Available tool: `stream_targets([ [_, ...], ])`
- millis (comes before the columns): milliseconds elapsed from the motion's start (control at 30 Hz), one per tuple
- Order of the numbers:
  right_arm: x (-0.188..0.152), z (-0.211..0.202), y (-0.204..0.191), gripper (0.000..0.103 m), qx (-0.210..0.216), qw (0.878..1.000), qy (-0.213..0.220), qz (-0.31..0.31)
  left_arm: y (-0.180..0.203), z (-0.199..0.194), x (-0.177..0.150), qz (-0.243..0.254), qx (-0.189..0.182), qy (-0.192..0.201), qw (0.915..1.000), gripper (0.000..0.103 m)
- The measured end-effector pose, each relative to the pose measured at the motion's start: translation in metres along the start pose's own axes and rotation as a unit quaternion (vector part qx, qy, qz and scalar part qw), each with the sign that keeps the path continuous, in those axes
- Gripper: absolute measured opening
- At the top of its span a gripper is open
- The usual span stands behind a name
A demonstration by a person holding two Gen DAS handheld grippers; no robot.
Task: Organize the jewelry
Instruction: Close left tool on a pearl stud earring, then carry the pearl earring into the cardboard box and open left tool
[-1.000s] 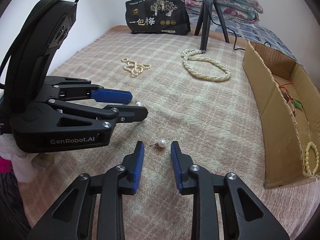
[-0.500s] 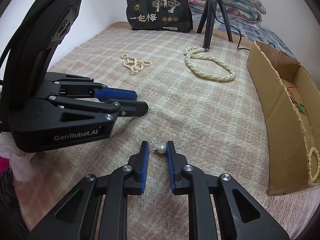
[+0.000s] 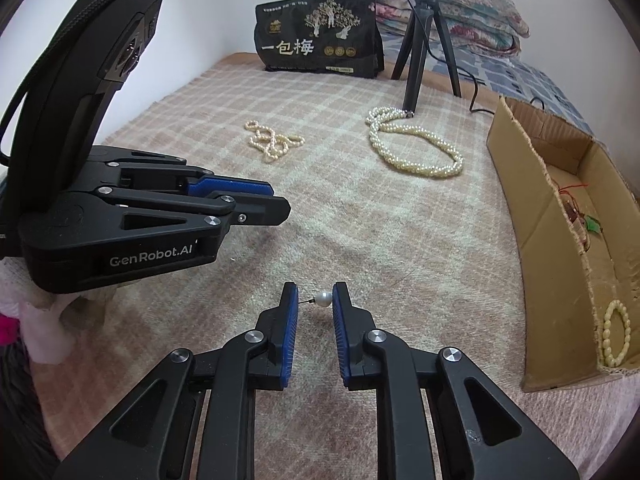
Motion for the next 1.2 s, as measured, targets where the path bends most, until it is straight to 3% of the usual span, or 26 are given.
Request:
stream_targets([
  [367,0.001,-0.019,-0.001,0.015,-0.011,1.000,0.020,-0.004,-0.004,-0.018,0.002,-0.006,-0.002,0.017,0.9998,0.006],
  [867,0.009,-0.050,0.013,0.015,-0.020,0.998,0.064,0.017,-0.045,-0.067,0.017,-0.066,-0.013,0.072,0.9951,0.006],
  [1200,0.015,-0.073,0.037,0.015,-0.036,0.994,0.097,0.038,-0.030,-0.078,0.029,-0.046,-0.016,0.085,0.9952,0.006],
])
Point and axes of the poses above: each gripper's, at about its wrist camera, not at the fingertips, and z roughly the way its jaws point, y to its right, x to its top, the point moved 2 cm from there along z, roughly the way its jaws point, and after that the axes turned 8 degrees about -y, right-handed, at the moved point
